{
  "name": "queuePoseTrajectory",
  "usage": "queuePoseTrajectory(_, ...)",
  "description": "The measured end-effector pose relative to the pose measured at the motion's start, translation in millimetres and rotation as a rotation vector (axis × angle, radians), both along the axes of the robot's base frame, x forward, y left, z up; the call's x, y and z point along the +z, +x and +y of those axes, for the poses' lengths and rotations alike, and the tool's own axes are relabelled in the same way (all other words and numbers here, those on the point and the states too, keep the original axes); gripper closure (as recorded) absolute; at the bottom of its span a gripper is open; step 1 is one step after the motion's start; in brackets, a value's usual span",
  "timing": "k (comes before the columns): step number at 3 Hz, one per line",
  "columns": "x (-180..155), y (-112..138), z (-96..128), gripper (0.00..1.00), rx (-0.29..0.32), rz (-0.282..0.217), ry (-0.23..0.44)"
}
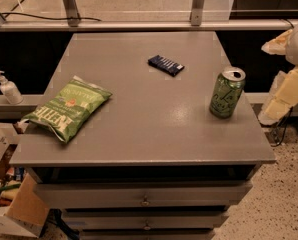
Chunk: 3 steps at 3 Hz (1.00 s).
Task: Move green can near rxbar blueberry
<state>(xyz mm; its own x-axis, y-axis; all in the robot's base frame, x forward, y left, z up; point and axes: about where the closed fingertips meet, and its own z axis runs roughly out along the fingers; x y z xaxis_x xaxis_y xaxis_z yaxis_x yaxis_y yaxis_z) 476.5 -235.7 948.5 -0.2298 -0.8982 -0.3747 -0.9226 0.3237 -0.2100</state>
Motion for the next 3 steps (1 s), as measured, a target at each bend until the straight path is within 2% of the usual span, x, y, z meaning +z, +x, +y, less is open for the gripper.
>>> queuePoseTrajectory(1, -16, 30, -14, 0.00, -0.017, -0.021, 0.090)
queuePoseTrajectory(3, -60, 83, -32, 0.00, -0.027, -0.020, 0.304)
